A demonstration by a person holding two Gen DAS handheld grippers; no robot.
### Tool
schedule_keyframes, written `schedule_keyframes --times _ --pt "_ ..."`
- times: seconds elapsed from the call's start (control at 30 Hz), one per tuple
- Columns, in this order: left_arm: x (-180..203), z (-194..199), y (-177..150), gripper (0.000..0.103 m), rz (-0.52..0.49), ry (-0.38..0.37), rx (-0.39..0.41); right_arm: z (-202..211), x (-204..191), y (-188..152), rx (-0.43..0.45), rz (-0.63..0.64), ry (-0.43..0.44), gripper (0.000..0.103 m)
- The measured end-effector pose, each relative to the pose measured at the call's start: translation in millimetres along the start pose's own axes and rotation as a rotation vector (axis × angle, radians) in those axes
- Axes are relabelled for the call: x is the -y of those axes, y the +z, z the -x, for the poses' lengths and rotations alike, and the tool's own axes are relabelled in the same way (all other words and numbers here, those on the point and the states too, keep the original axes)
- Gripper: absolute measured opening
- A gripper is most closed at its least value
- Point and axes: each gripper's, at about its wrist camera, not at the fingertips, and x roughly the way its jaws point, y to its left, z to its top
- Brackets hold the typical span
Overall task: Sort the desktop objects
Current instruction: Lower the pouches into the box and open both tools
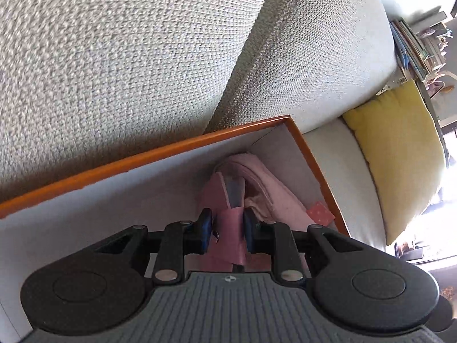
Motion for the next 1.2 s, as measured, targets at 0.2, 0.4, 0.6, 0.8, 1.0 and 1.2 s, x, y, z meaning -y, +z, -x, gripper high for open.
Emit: schedule_keyframes --times 0.2,0.4,0.6,0.8,1.0,1.2 --pt "12 -12 9 0.027 0.018 -0.009 -0.023 -14 -11 7 0.013 0.002 -0.04 0.081" --pt "-3 3 15 0.031 0.018 -0.104 -0.05 -9 -6 2 0.052 -0.049 -0.077 0.025" --pt "-22 5 10 0.031 0.009 -0.127 -0.072 -1 -1 -4 0.092 -0.146 -0.047 0.021" --pt "-26 8 11 0.031 -0.005 -0.141 -0.066 -9 18 -10 0.105 -0.297 0.021 0.019" --pt "-25 16 1 0.03 -0.03 -0.146 -0.033 -31 18 -26 0.008 -0.344 0.011 0.014" --pt "-29 17 0 0.03 -0.033 -0.129 -0.037 -25 3 -37 -0.015 -0.281 -0.005 0.021"
